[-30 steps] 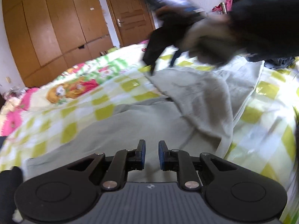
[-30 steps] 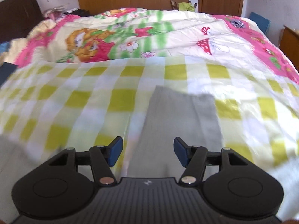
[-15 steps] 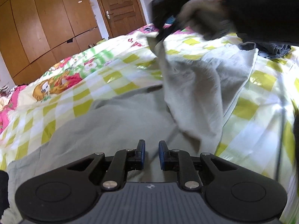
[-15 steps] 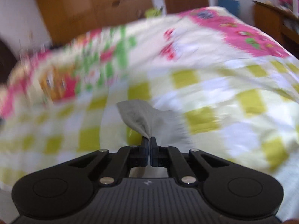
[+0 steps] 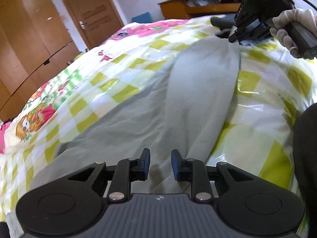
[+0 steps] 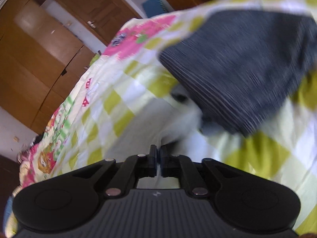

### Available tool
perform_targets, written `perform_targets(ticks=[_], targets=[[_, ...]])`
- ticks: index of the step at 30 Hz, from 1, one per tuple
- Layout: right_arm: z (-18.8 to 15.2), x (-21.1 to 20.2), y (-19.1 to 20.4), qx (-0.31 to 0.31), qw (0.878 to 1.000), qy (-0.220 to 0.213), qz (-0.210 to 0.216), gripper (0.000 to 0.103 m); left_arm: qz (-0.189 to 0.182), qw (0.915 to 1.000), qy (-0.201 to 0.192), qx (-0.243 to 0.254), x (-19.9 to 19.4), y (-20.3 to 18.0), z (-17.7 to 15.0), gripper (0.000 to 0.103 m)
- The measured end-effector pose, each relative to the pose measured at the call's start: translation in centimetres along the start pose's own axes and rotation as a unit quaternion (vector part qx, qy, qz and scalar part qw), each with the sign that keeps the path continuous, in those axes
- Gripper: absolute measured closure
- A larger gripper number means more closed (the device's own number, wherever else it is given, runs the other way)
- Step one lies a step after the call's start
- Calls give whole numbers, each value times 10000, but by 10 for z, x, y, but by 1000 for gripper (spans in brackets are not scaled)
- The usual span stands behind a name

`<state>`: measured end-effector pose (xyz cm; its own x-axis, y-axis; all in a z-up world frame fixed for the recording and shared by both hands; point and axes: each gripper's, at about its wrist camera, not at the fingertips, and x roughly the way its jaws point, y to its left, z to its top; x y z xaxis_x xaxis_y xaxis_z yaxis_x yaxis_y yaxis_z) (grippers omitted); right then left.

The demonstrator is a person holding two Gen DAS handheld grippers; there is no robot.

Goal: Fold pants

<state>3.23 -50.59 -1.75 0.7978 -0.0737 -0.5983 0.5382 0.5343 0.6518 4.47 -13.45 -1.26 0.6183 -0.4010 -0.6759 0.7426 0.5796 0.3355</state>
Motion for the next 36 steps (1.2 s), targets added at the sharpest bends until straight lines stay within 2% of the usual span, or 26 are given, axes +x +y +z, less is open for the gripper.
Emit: perform_targets(ticks=[3, 5, 8, 12, 15, 17, 19, 21, 23, 24, 26, 28, 31, 32, 33, 36], targets=[[2, 8, -8, 209, 9995, 58, 244, 93, 40, 9997, 76, 210, 4, -8, 3, 64], [6, 11, -7, 187, 9995, 35, 260, 93, 47, 9996, 102, 271, 6, -11, 6, 64], [17, 14, 12, -207, 9997, -12, 125, 94, 52, 9995, 114, 293, 8, -10, 10, 64], [36, 16, 41, -418, 9976, 15, 547, 99, 114, 9996, 79, 235, 9, -4, 13, 63], [52, -12, 61, -384, 9909, -502, 1184, 99, 221, 9997, 44, 127, 8, 3, 14, 63], [57, -30, 59, -308, 9874, -829, 1312, 99, 236, 9997, -2, 23, 5, 8, 15, 63], [53, -28, 44, -291, 9905, -824, 1060, 99, 220, 9997, -47, -13, 4, 8, 14, 63], [42, -11, 20, -186, 9976, -486, 451, 98, 184, 9998, -3, 22, 8, 5, 11, 63], [29, 4, -6, 82, 9998, -195, 69, 94, 116, 9999, 57, 64, 10, -1, 7, 63], [23, 6, -17, 282, 9995, -123, -39, 94, 96, 9999, 69, 94, 10, -3, 6, 63], [14, 4, -31, 592, 9982, -112, 75, 94, 69, 9998, 78, 156, 8, -6, 3, 63], [10, -1, -33, 609, 9980, -165, 42, 94, 68, 9998, 84, 187, 8, -7, 3, 63], [11, -1, -37, 749, 9970, -149, 111, 85, 93, 9997, 105, 180, 10, -5, 5, 63], [12, 1, -37, 763, 9969, -153, 83, 71, 102, 9997, 102, 178, 10, -5, 6, 63], [12, 1, -36, 811, 9965, -140, 111, 61, 101, 9997, 97, 178, 10, -5, 6, 63], [13, 8, -34, 932, 9953, -144, 203, 55, 101, 9998, 70, 178, 8, -6, 5, 62]])
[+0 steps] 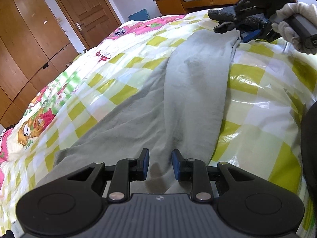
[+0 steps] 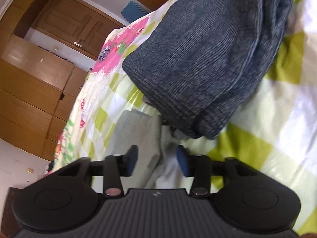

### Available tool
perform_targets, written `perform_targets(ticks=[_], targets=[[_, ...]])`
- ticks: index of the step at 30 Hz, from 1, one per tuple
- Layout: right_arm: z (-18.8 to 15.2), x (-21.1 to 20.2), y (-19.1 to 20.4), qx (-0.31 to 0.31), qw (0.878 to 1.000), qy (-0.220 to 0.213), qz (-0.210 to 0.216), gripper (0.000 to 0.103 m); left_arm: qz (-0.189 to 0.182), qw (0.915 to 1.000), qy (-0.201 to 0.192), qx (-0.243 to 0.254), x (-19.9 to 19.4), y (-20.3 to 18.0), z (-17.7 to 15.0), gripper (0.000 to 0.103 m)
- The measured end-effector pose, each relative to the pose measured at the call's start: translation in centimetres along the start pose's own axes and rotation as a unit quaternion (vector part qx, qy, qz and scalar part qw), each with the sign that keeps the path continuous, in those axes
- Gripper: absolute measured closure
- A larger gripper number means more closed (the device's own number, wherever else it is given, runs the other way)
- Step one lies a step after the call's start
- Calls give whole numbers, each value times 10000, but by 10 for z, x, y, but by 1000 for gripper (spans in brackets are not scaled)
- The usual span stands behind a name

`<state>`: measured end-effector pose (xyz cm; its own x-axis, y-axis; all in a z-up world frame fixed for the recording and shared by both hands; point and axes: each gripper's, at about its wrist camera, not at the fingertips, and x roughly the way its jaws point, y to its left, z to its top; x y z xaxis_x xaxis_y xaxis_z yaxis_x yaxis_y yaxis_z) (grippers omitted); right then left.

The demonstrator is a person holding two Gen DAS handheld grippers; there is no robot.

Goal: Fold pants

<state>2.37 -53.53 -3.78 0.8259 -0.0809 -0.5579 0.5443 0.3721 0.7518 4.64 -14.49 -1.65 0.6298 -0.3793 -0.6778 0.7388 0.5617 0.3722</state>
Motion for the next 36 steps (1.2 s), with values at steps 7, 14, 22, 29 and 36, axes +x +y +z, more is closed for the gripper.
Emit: perform_targets(ticks=[7, 14, 22, 29, 36], targets=[[-5, 38, 16, 159, 9993, 253, 228, 66, -17, 9999, 7, -131, 0, 1, -2, 62], [3, -24, 17, 377, 9938, -196, 1025, 98, 25, 9998, -63, -180, -3, 3, -1, 58], [-5, -55, -2, -677, 9958, 259, -562, 93, -90, 9998, -96, -145, 1, -9, -5, 48], [-24, -97, 61, -2557, 9630, -195, -833, 75, 101, 9997, -159, -140, -16, 26, -18, 45], [-104, 16, 178, -4620, 8594, 2107, 604, 70, 174, 9974, -341, 608, 0, 56, -10, 45]])
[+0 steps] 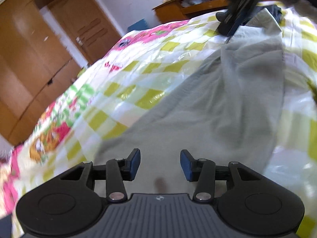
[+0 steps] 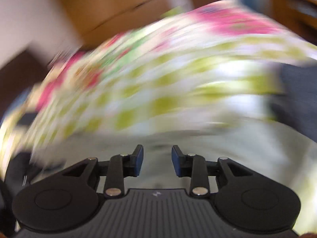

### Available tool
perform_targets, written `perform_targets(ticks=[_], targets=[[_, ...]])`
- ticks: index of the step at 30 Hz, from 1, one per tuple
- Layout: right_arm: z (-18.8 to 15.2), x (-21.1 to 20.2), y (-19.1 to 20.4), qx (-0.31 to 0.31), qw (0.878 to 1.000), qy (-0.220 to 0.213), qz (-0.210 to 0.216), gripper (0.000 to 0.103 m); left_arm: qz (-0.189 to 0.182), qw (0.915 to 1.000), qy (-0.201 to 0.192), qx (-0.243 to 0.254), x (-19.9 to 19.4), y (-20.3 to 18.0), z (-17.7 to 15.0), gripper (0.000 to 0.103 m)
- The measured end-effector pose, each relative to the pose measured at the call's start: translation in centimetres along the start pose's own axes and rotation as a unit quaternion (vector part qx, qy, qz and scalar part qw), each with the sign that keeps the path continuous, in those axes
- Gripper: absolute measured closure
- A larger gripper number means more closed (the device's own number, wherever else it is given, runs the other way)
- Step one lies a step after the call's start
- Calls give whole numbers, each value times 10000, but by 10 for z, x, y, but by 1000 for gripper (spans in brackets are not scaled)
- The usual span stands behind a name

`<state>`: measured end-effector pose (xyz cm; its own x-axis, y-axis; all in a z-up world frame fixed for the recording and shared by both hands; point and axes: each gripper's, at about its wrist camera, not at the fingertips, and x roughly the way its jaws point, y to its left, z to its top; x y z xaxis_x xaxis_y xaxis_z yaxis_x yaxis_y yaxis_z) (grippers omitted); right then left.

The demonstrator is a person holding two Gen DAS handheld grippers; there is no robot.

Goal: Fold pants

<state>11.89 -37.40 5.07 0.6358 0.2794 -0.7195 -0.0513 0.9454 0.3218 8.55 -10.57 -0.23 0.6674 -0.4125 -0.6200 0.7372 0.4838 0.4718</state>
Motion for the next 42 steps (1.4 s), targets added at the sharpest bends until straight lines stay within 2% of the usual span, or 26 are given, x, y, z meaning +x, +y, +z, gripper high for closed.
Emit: perform_targets(ticks=[4, 7, 10, 13, 14, 17, 21, 26, 29, 30, 32, 34, 36, 38, 39, 42], targets=[[22, 62, 25, -1247, 9863, 1068, 185, 69, -295, 9978, -183, 562, 15, 18, 10, 44], [22, 82, 29, -1651, 9693, 1786, 362, 65, -622, 9941, -207, 867, 38, 25, 18, 42], [10, 90, 27, -1909, 9547, 2246, 396, 63, -913, 9875, -90, 1280, 62, 25, 20, 40], [7, 94, 28, -1991, 9465, 2488, 517, 62, -1146, 9806, 42, 1588, 76, 23, 18, 40], [5, 94, 29, -2062, 9450, 2495, 467, 65, -1190, 9792, 63, 1642, 77, 23, 19, 42], [6, 89, 38, -2181, 9452, 2419, 245, 96, -1220, 9770, 178, 1737, 77, 20, 23, 73], [11, 67, 50, -2296, 9514, 2048, 129, 99, -995, 9778, 113, 1842, 71, 22, 21, 77], [40, 46, 58, -2296, 9659, 1193, -61, 99, -660, 9870, -43, 1467, 69, 39, 31, 78], [46, 63, 46, -2172, 9705, 990, -328, 97, -311, 9910, -49, 1299, 81, 43, 32, 77], [43, 74, 44, -2218, 9689, 936, -574, 87, -198, 9917, 17, 1271, 86, 43, 30, 77], [37, 89, 36, -2203, 9647, 1053, -991, 81, -107, 9923, 207, 1217, 92, 43, 23, 77], [31, 81, 23, -1769, 9748, 1041, -873, 75, -133, 9925, 273, 1182, 87, 42, 15, 77], [20, 56, 17, -1493, 9822, 703, -894, 69, 15, 9930, 311, 1136, 78, 43, 4, 72], [1, 29, 21, -1606, 9804, 339, -1092, 65, 256, 9935, 296, 1072, 67, 43, -6, 71], [-9, 19, 23, -1648, 9801, 218, -1086, 62, 256, 9943, 298, 990, 60, 42, -10, 71], [-34, 7, 21, -1470, 9846, 221, -923, 53, 148, 9960, 396, 789, 50, 35, -18, 67]])
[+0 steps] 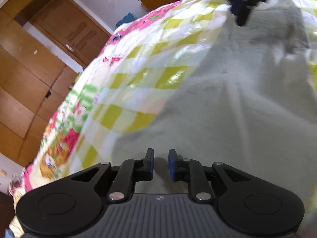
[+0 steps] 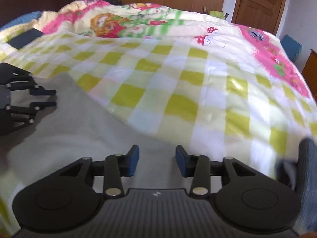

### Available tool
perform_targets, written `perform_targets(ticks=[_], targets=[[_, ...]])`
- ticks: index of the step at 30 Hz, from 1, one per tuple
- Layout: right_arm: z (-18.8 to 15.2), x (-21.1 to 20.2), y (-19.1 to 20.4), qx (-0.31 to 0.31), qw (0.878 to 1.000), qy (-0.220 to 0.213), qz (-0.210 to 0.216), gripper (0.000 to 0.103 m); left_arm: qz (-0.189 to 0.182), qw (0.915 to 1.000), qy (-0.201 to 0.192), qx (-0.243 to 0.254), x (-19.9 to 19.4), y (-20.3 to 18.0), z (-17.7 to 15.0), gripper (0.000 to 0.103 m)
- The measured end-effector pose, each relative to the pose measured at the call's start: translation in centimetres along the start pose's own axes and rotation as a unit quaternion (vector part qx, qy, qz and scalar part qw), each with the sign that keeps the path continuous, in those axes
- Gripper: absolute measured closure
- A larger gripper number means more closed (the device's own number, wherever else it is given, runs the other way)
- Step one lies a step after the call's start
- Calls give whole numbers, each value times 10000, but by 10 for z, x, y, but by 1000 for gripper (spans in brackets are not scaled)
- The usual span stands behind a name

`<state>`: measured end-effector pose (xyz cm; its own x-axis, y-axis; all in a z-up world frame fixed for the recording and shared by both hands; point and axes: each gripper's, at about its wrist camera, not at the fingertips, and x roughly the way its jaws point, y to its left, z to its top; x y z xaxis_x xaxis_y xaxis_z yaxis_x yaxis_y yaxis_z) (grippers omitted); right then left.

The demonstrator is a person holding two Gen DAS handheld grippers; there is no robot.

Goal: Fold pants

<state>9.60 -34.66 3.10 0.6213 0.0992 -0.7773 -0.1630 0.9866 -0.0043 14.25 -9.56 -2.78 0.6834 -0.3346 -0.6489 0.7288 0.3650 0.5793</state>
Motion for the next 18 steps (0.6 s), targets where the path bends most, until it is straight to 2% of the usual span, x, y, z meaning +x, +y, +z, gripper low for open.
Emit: perform_targets(ticks=[2, 4, 6, 10, 12, 14, 18], targets=[[-17, 10, -14, 462, 9987, 149, -130, 52, 90, 9999, 119, 81, 1, -12, -5, 66], [-28, 20, -33, 921, 9954, 78, -249, 53, 183, 9996, 204, 38, 3, -16, -6, 66], [-37, 9, -51, 1180, 9918, -78, -494, 53, 205, 9994, 282, -51, 0, -14, -2, 66], [-56, -26, -80, 1884, 9760, -425, -1009, 49, 191, 9988, 412, -159, -7, -12, 2, 65], [-75, -50, -89, 2349, 9623, -615, -1225, 48, 194, 9987, 455, -114, -11, -18, 1, 65], [-100, -78, -94, 2944, 9438, -928, -1184, 48, 210, 9985, 485, -116, -13, -25, 2, 65], [-147, -99, -109, 4098, 9031, -1067, -715, 45, 295, 9980, 538, -139, -15, -37, 5, 65]])
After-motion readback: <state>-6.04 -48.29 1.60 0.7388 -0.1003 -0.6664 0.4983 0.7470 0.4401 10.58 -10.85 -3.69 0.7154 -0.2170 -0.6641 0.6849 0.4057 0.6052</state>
